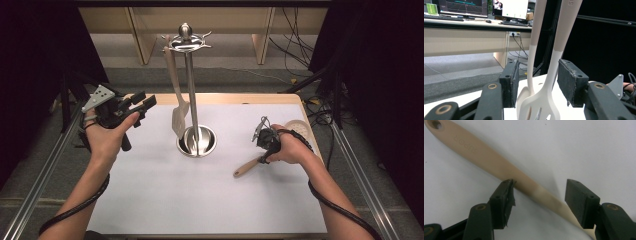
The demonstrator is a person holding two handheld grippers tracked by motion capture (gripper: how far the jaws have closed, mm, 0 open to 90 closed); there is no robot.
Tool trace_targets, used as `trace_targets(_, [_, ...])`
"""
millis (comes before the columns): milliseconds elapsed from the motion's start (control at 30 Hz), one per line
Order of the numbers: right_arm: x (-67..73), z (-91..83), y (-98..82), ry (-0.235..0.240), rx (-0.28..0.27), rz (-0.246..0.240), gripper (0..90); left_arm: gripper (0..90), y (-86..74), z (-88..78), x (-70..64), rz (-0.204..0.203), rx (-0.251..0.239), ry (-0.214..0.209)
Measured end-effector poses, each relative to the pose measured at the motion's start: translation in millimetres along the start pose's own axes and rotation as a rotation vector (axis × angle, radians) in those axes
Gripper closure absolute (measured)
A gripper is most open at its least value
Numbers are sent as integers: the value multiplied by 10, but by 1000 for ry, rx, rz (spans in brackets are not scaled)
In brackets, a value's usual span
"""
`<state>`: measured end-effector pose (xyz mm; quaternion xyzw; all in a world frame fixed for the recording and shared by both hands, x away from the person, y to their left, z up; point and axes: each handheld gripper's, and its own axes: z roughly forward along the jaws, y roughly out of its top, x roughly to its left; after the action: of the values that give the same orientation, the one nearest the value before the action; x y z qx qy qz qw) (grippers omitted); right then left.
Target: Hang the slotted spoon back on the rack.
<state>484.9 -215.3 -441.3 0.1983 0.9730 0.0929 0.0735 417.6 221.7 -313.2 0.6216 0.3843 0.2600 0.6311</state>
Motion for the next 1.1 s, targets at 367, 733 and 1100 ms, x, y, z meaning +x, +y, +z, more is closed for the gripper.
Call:
trace_targets(367, [27,139,31,14,57,-91,390,507,-16,12,-5,0,6,-2])
trace_targets(733, [98,122,112,-3,131,-81,480,506,-19,4,-1,4,9,1])
trace_targets(1100, [288,-5,137,31,195,255,770,507,-26,12,-3,3,11,0])
